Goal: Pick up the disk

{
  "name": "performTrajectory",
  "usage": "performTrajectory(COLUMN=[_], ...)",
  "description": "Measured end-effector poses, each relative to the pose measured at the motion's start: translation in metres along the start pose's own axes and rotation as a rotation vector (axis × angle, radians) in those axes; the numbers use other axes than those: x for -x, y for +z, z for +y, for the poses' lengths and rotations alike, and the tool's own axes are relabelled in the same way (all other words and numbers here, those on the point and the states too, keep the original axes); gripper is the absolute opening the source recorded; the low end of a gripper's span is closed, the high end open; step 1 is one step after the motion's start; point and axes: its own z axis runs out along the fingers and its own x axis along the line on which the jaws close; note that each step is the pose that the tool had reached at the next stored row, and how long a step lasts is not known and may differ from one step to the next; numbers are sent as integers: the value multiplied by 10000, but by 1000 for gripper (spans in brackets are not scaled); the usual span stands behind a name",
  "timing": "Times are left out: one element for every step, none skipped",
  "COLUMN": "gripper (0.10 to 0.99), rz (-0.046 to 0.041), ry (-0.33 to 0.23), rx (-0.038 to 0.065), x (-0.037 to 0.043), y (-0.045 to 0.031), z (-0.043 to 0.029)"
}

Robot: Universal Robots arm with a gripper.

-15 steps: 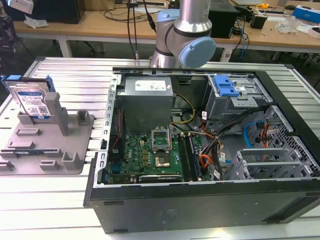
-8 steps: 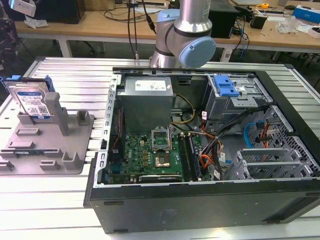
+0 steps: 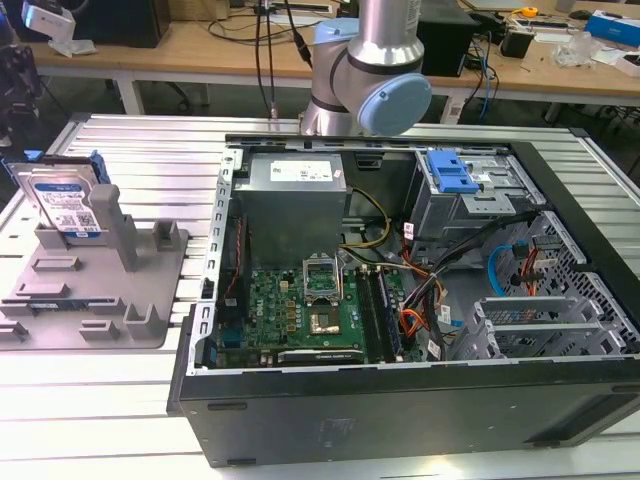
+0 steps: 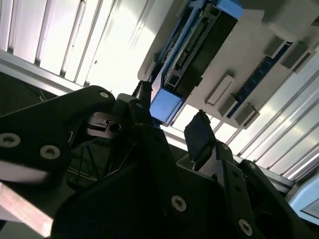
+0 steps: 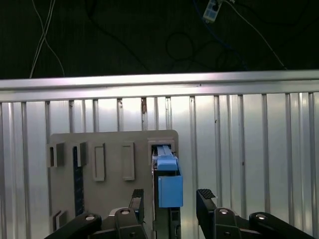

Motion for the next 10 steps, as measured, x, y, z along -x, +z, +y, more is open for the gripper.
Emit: performTrajectory(gripper=[541, 541, 541, 541, 541, 541, 541, 541, 541, 541], rz=[1, 9, 22, 32, 44, 51, 58, 64, 72, 85], ry=[0, 1, 2, 2, 1, 0, 1, 3, 4, 3], rx=[0, 0, -1, -1, -2, -2, -2, -3, -3, -2], x=[0, -1, -3, -4, -5, -5, -4, -3, -2, -2], y=[7, 21, 38, 54, 71, 85, 97, 110, 119, 133], z=[0, 0, -1, -1, -2, -2, -2, -2, 0, 3])
